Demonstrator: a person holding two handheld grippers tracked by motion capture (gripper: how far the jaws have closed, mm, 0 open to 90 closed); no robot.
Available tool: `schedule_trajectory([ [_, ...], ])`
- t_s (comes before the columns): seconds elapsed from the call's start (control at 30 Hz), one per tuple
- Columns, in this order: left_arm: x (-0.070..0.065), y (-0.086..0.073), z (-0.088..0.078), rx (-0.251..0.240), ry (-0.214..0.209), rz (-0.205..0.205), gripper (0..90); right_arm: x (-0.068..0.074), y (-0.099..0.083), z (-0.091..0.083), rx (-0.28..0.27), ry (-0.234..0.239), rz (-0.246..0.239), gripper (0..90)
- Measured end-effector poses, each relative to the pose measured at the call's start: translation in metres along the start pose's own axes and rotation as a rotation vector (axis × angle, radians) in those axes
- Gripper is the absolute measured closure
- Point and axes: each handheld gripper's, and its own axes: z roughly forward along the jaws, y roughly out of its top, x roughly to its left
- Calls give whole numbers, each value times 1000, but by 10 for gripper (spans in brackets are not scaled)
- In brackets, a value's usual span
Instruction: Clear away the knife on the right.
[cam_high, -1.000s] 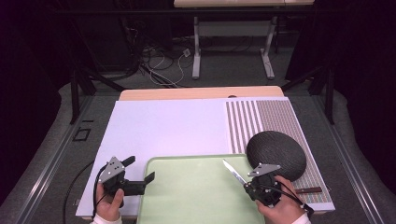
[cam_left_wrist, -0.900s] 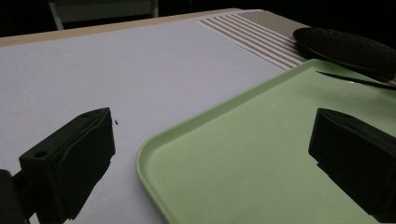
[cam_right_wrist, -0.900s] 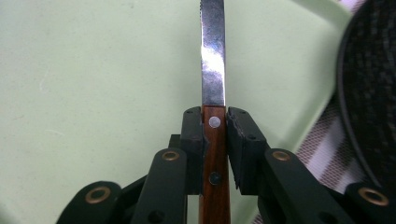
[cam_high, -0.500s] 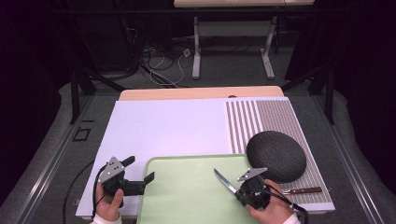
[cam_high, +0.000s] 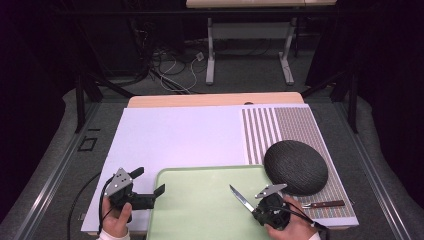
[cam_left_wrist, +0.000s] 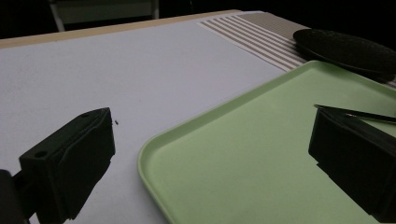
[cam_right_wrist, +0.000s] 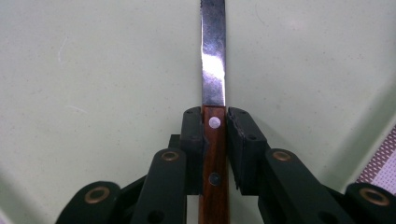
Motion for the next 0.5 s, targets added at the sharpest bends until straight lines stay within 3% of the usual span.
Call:
schedule_trajectory([
  [0.13,0,0,0,0,0,2,6,0,1,0,-14,0,2,698],
  [0.17,-1,0,1,-4,2,2,6,0,0,-1,-15,-21,-10,696],
  [0.3,0,0,1,-3,4,0,6,1,1,-6,-59,-6,-26,690],
  [0.4,0,0,1,-3,4,2,5,5,2,-8,-99,6,-52,722],
  [0.5,0,0,1,3,2,5,6,7,2,-7,-108,22,-70,817],
])
